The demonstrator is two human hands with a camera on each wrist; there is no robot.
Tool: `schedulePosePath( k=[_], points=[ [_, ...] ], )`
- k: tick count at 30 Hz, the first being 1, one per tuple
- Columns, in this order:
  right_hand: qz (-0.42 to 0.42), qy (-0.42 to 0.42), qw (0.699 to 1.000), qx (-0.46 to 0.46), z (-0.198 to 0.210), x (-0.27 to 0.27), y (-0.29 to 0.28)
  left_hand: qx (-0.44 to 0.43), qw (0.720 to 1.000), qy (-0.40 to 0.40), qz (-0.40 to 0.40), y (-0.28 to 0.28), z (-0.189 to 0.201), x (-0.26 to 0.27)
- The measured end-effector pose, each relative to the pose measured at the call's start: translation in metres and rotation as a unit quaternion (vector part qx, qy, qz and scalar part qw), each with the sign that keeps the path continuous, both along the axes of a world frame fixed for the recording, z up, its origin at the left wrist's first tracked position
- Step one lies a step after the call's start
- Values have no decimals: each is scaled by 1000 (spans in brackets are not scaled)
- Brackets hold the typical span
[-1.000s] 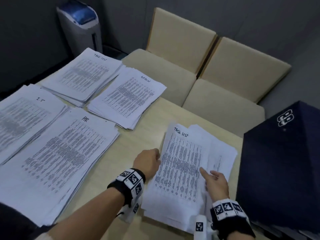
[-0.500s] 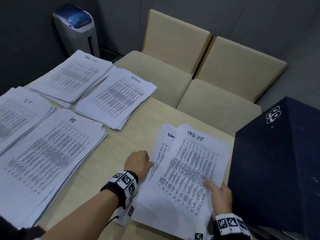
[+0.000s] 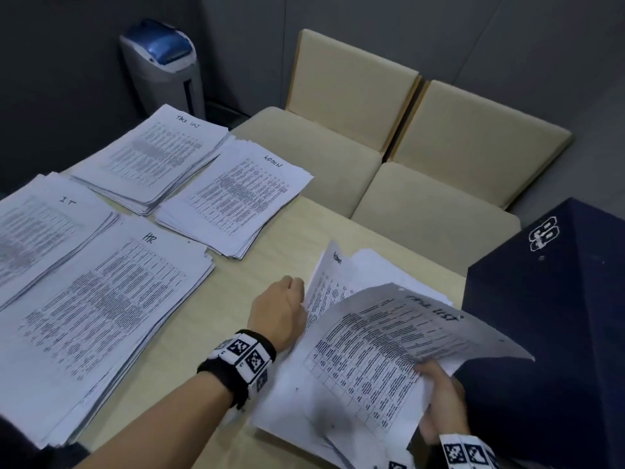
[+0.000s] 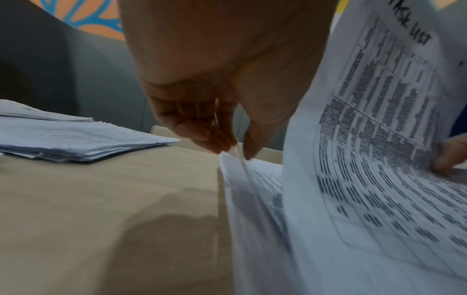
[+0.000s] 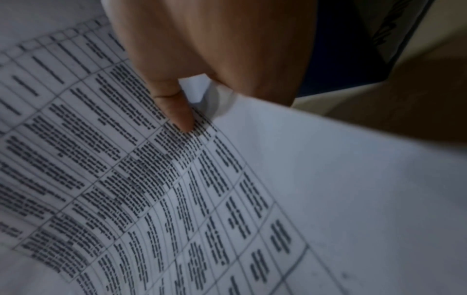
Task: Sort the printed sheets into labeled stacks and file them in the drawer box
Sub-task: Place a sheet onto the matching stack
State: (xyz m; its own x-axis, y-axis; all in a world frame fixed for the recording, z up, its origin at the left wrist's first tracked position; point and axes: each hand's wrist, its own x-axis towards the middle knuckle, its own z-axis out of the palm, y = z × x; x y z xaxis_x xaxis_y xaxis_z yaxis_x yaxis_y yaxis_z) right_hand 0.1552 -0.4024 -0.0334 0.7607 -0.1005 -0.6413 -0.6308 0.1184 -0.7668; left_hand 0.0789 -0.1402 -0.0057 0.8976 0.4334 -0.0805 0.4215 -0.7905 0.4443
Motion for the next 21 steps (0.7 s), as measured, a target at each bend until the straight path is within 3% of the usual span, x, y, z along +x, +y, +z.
schedulePosePath(
  k=[5, 11, 16, 18, 21],
  points=[
    [89, 18, 995, 32, 12, 9, 13, -182, 981, -50, 42, -2, 1, -5],
    [141, 4, 989, 40, 21, 6, 49, -147, 975, -102, 130, 16, -3, -13],
    [202, -28, 978, 44, 34, -2, 95, -318, 908, -162, 219, 54, -3, -33],
    [243, -46, 969, 24, 37, -11, 115, -338, 889, -176, 254, 79, -1, -52],
    [279, -100, 954, -49, 33, -26, 138, -276, 905, -160, 281, 137, -8, -96]
  ],
)
